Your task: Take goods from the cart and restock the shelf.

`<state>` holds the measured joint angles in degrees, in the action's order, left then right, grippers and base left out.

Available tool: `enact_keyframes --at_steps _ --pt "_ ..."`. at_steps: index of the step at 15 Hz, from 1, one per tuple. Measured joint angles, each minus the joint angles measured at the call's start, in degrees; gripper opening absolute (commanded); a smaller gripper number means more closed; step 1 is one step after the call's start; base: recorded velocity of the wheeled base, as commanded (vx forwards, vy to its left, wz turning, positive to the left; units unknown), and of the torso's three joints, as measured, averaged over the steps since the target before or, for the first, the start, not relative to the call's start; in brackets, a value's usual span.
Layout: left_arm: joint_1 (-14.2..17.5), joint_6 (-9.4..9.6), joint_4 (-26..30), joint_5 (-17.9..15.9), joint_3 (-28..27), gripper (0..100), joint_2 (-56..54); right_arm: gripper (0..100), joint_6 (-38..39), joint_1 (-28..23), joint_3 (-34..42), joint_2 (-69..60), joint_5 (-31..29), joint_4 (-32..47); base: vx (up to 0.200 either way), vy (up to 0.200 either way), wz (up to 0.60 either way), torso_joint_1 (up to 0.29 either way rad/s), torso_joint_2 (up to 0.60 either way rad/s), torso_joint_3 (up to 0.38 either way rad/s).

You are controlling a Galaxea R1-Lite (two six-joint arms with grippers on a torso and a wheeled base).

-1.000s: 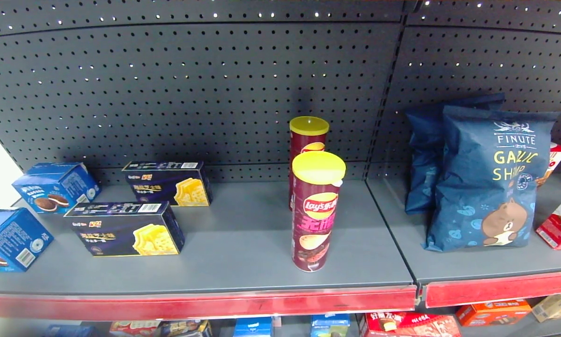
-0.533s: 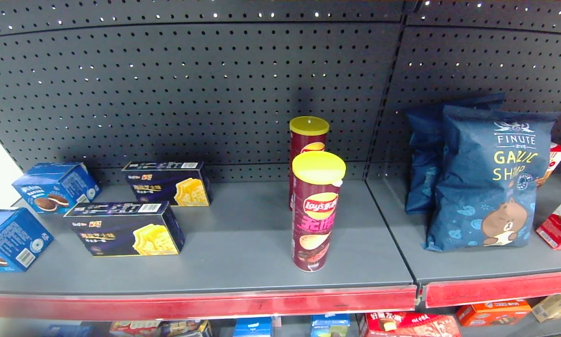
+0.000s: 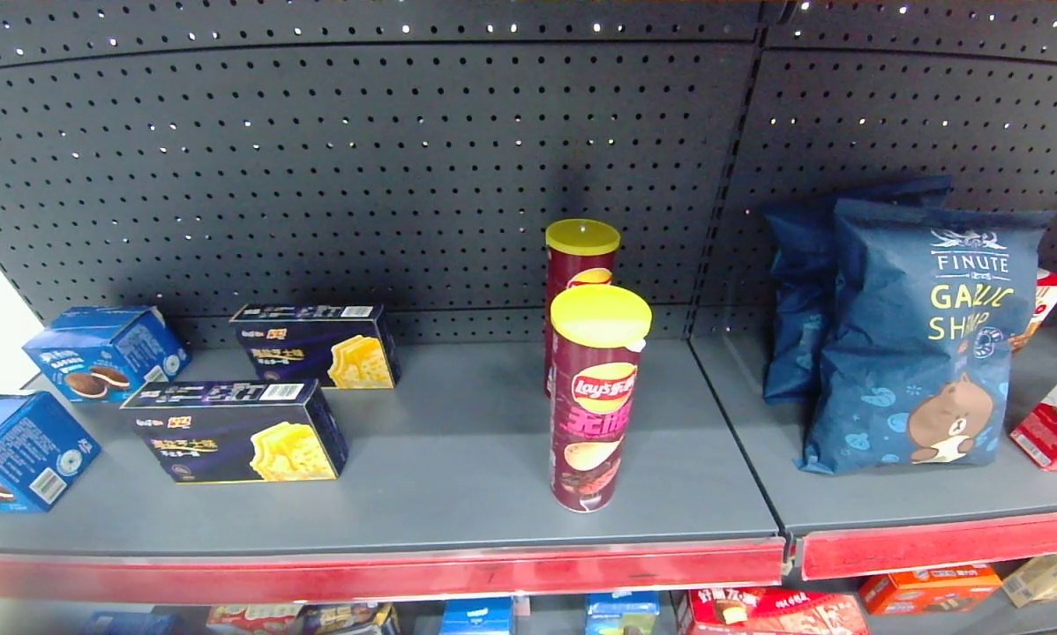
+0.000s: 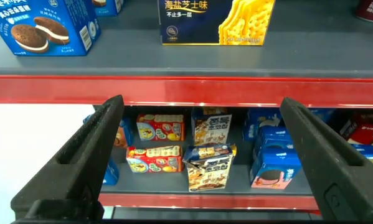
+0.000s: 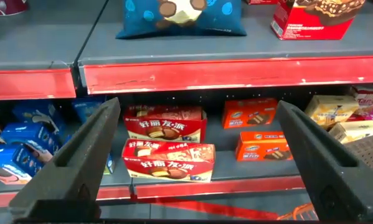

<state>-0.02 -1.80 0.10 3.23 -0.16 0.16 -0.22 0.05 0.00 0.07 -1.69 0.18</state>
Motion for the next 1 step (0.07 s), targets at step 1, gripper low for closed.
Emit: enact_keyframes --at_steps 1 --pt "0.0 -0.02 0.0 0.0 0.0 100 0.0 100 0.0 0.0 0.0 0.0 0.0 0.0 0.000 0.000 0.00 0.000 0.00 0.000"
